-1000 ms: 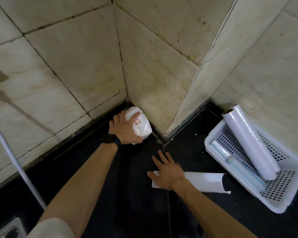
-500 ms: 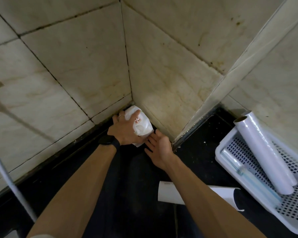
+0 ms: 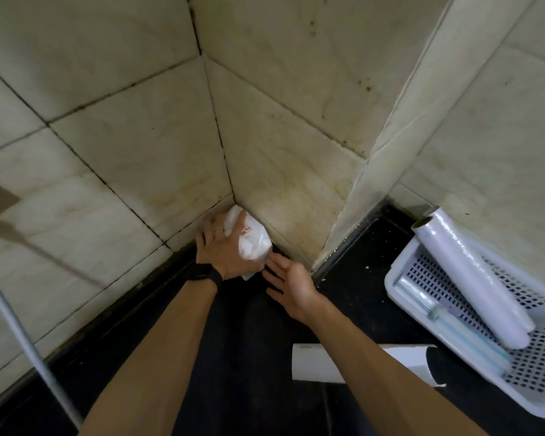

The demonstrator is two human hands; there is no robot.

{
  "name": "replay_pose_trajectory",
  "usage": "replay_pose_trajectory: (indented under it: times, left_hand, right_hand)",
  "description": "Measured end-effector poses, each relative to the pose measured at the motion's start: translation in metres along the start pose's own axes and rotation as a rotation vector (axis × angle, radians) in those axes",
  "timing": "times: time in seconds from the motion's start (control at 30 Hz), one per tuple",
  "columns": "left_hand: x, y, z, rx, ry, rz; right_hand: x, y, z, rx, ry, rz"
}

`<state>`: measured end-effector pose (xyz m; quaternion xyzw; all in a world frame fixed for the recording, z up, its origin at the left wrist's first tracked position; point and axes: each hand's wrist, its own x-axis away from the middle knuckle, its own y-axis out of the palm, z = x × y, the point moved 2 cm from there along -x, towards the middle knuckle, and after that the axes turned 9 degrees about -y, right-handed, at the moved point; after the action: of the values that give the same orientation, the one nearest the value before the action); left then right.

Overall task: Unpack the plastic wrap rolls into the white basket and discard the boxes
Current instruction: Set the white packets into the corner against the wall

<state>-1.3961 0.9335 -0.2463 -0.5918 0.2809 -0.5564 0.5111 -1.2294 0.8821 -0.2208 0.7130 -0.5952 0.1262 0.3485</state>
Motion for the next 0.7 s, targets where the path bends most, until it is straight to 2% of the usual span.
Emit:
replay_pose_trajectory:
  times: [0.13,0.27,0.37,0.53,0.7]
  left_hand:
    - [0.04,0.005,0.006,0.082,0.012,0.08]
    - [0.102,0.017,0.033,0.167,0.127,0.149]
    - [0.149,0.035,0.073,0.172,0.227,0.153]
    - [0.199,0.061,0.147,0.106,0.374,0.053]
    - [0.223,0.071,0.212,-0.013,0.492,-0.014]
  right_hand:
    - [0.05,-0.032,-0.005,0.203,-0.132,-0.026]
    - [0.126,-0.077,-0.003,0.429,-0.333,0.071]
    - [0.185,-0.118,0.006,0.543,-0.402,0.196]
    - [0.251,-0.197,0.024,0.741,-0.447,0.424]
    - [0.271,-0.273,0.04,1.168,-0.447,0.566]
